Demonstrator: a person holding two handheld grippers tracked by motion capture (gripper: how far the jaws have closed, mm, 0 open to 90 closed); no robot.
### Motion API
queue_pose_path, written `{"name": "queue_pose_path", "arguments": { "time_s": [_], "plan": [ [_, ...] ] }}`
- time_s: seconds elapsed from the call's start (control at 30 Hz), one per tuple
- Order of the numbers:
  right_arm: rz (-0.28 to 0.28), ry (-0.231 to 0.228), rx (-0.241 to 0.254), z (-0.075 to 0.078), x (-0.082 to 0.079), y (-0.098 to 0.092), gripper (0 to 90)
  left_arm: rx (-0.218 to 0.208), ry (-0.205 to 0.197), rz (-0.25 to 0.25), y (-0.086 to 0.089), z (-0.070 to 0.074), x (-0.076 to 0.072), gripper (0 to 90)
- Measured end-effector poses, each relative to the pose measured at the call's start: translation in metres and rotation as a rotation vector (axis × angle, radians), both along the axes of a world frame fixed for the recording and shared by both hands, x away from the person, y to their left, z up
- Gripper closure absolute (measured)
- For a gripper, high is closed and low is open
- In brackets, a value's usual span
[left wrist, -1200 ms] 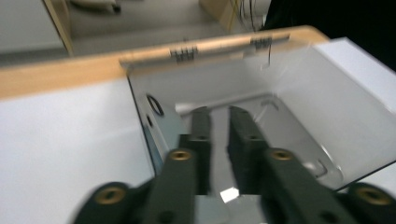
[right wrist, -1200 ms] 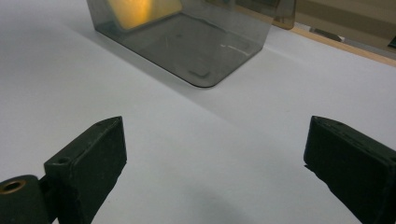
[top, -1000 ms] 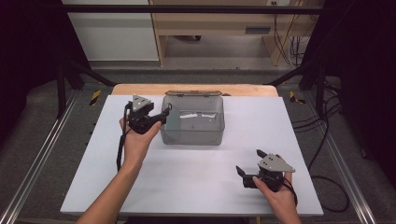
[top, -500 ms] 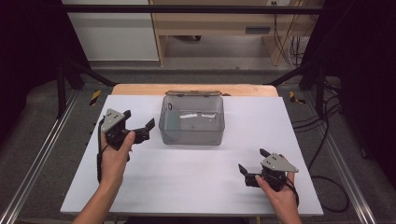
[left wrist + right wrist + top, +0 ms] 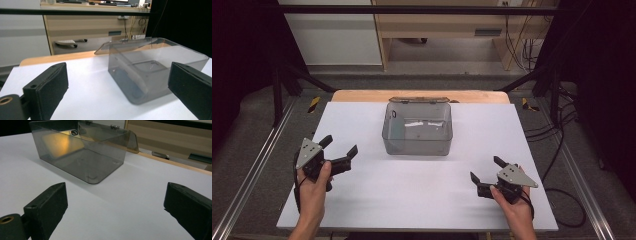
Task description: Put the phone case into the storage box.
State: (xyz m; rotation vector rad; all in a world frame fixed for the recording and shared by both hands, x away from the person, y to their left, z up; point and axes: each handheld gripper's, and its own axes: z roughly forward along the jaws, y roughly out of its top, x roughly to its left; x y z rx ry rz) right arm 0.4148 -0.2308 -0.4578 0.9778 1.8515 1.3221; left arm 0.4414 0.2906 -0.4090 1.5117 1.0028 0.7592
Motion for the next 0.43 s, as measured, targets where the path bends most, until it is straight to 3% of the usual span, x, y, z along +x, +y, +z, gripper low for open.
{"name": "queue_pose_path", "arguments": {
  "time_s": [0.3,0.37,0.43],
  "plan": [
    [-0.032,-0.036,0.025,0.0,0.001,-0.007,5.6,-0.002,-0.038,-0.01,0.017,-0.031,-0.024,3.1],
    [-0.038,-0.041,0.043,0.0,0.002,-0.009,5.6,-0.026,-0.045,-0.026,0.017,-0.03,-0.027,3.1],
    [-0.049,-0.054,0.062,0.001,0.002,-0.011,5.5,-0.003,-0.08,-0.019,0.017,-0.027,-0.03,3.0]
  ]
}}
